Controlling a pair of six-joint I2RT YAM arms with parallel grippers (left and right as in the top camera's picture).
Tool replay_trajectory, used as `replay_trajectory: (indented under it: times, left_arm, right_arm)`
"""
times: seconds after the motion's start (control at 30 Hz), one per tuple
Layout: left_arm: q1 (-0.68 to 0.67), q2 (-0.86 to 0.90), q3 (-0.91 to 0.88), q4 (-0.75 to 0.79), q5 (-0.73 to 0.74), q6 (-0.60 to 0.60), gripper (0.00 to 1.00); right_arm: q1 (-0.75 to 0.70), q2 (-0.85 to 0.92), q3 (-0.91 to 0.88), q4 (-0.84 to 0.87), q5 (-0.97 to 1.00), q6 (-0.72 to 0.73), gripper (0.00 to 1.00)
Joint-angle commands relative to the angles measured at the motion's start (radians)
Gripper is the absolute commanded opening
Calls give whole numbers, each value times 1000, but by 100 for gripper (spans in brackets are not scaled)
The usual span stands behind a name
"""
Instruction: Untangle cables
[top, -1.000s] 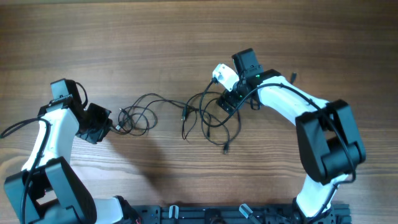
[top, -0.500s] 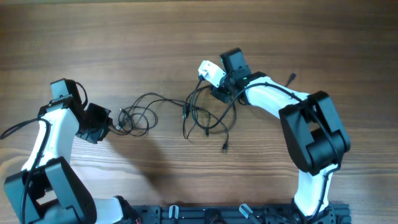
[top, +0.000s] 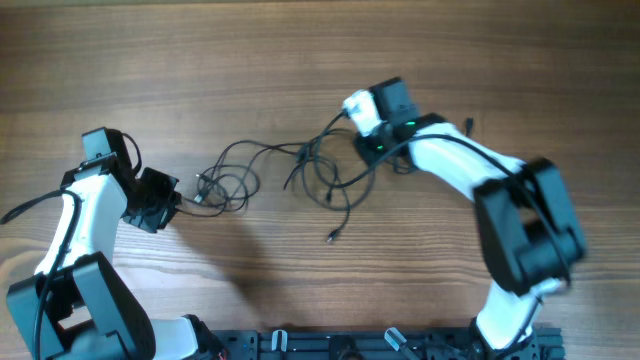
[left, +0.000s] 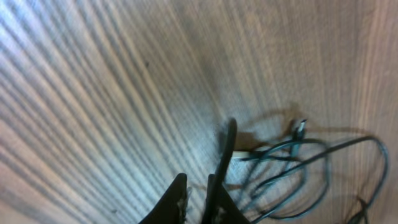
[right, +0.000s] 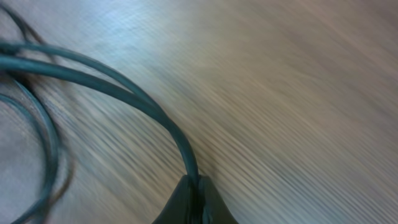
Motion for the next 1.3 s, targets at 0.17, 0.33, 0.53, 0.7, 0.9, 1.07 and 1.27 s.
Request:
replay_trajectory:
  times: [0.17,0.33,0.53,0.7,0.9,1.07,1.27]
  left_arm:
    - [-5,6,-3,-10,4,-8,12]
    - [-5,6,-3,2,4,-8,12]
    - [-5,6,-3,5,-1,-7,12]
    - [-5,6,-4,5,-27,0,12]
    - [-5,6,-4,5,-27,0,4]
    - [-5,6,-4,5,-28,121,4]
    - [-5,6,-5,5,-72,195,4]
  right_arm:
    - [-80,-494,10,72,-173,184,4]
    - [-80,-623,10,101,-176,174,4]
    - [-80,-636,10,89,-99,158,4]
    - [-94,-679,10,245,175,344,4]
    - [-172,-727,10,639,26,444,4]
    - [-258,-723,10,711,254,507,4]
    - [-348,-721,10,417,620,632,4]
